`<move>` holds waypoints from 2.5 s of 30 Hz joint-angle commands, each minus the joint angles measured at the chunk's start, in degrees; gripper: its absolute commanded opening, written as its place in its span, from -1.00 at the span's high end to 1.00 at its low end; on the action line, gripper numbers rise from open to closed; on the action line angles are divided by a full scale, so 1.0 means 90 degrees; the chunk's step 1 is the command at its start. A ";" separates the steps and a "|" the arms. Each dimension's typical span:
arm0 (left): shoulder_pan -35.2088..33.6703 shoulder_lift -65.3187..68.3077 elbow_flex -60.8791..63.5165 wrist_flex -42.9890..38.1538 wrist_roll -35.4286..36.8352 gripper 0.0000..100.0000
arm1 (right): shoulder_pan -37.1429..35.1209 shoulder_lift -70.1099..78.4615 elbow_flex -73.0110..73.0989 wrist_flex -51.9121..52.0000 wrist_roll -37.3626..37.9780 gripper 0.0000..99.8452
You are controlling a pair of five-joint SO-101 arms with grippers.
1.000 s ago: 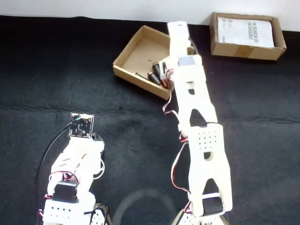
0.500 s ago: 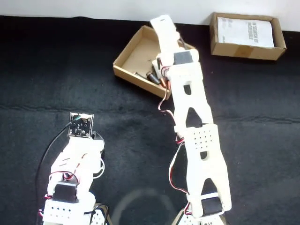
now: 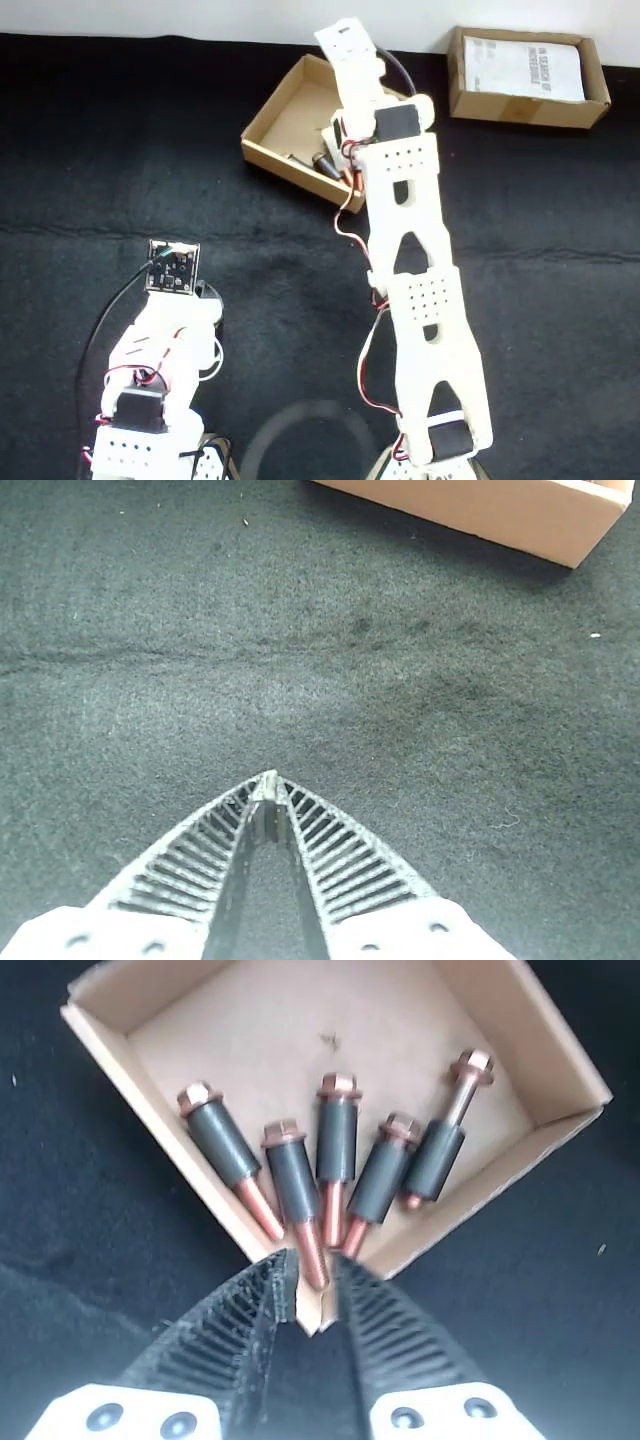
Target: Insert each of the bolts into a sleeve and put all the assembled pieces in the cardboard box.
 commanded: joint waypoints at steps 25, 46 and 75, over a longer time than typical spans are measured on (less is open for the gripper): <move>-0.0083 -0.0054 0.0122 -0.0127 -0.0039 0.97 | -0.0015 -0.4821 0.0796 0.0142 -0.0293 0.99; -0.0083 -0.0054 0.0122 0.0430 -0.0029 0.97 | -0.0015 -1.2996 1.2488 -0.0151 -0.0274 0.99; -0.1978 -0.0063 0.0122 0.2247 -0.0039 0.97 | 0.2281 -1.7822 2.1416 -0.3189 -0.0303 0.99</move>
